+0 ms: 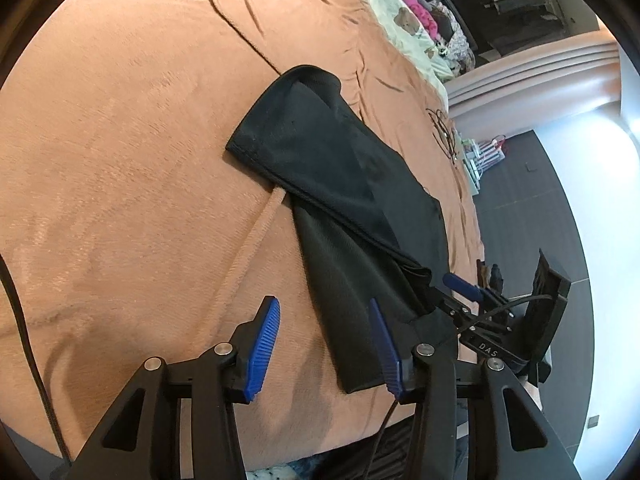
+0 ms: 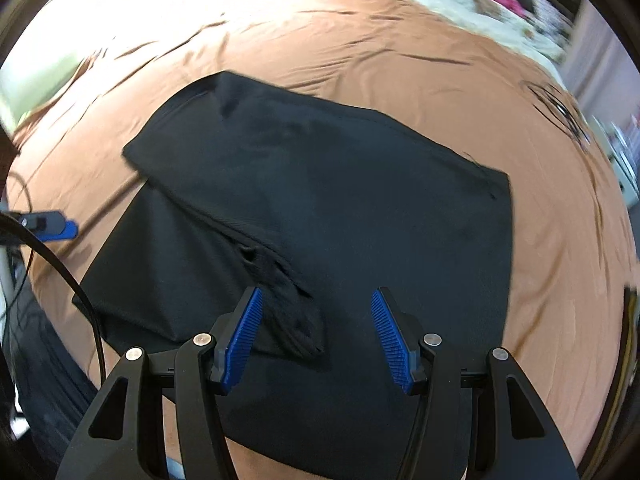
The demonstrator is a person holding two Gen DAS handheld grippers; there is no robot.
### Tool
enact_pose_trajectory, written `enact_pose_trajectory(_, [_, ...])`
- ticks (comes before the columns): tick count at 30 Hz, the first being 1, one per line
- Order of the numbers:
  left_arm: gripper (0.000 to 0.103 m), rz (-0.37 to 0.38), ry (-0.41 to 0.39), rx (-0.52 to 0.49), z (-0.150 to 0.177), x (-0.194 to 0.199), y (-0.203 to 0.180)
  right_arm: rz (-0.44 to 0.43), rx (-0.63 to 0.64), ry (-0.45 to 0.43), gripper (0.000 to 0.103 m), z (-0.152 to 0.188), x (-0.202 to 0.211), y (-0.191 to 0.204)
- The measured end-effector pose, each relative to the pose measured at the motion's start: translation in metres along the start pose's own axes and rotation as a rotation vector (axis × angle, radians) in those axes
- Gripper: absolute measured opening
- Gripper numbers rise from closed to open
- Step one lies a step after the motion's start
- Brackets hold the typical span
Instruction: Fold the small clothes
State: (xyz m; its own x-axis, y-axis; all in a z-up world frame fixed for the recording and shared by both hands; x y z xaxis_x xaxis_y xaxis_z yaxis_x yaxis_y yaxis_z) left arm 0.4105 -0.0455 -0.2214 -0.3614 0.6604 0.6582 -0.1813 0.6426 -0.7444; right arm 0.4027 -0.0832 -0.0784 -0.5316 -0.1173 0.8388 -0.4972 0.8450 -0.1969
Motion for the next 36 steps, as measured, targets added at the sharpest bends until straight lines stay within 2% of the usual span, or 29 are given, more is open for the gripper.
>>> enact_pose_trajectory(5, [0.048, -0.013, 0.01, 0.001, 0.002, -0.008, 0.0, -0.025, 0.094, 0.047, 0.055, -0.02, -0.026, 0.01])
enact_pose_trajectory(9, [0.048, -0.025, 0.016, -0.002, 0.002, -0.011, 0.001, -0.108, 0.143, 0.059, 0.055, -0.031, -0.041, 0.021])
enact_pose_trajectory(11, [0.048, -0.026, 0.017, 0.003, 0.001, -0.012, 0.002, -0.128, 0.154, 0.067, 0.046, -0.03, -0.05, 0.02])
enact_pose_trajectory(13, [0.048, -0.026, 0.017, 0.004, 0.0, -0.012, 0.002, -0.149, 0.143, 0.071, 0.025, -0.031, -0.056, 0.019])
enact_pose_trajectory(15, [0.048, -0.027, 0.018, 0.004, 0.0, -0.012, 0.003, -0.168, 0.12, 0.052, 0.012, -0.032, -0.055, 0.013])
enact_pose_trajectory(18, [0.048, -0.028, 0.021, 0.003, 0.0, -0.012, 0.005, -0.175, 0.077, 0.042, 0.005, -0.034, -0.049, 0.009])
enact_pose_trajectory(24, [0.048, -0.02, 0.028, 0.002, -0.002, -0.016, 0.003, -0.198, -0.001, 0.002, 0.003, -0.029, -0.019, 0.001])
enact_pose_trajectory(30, [0.048, -0.026, 0.031, -0.01, -0.003, -0.021, 0.001, -0.165, -0.081, -0.033, 0.003, -0.018, 0.007, -0.013])
enact_pose_trajectory(36, [0.048, -0.04, 0.041, -0.031, 0.002, -0.027, -0.004, -0.131, -0.18, -0.051, 0.003, 0.01, 0.026, -0.034])
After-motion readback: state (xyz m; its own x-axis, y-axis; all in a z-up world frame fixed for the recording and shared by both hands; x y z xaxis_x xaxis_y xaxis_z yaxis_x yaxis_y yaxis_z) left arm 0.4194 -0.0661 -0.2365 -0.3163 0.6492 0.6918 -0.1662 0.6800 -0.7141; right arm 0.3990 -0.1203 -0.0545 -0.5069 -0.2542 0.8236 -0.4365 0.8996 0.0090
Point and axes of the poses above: each gripper's, at about its wrist camera, not at the fingertips, and x roughly against the way its jaws point, y to its left, z to its underside, the point moved 9 cm from there along -x, roughly the way its jaws point, and after that the axes turned 11 degrees about x, right-handed, at the moved point
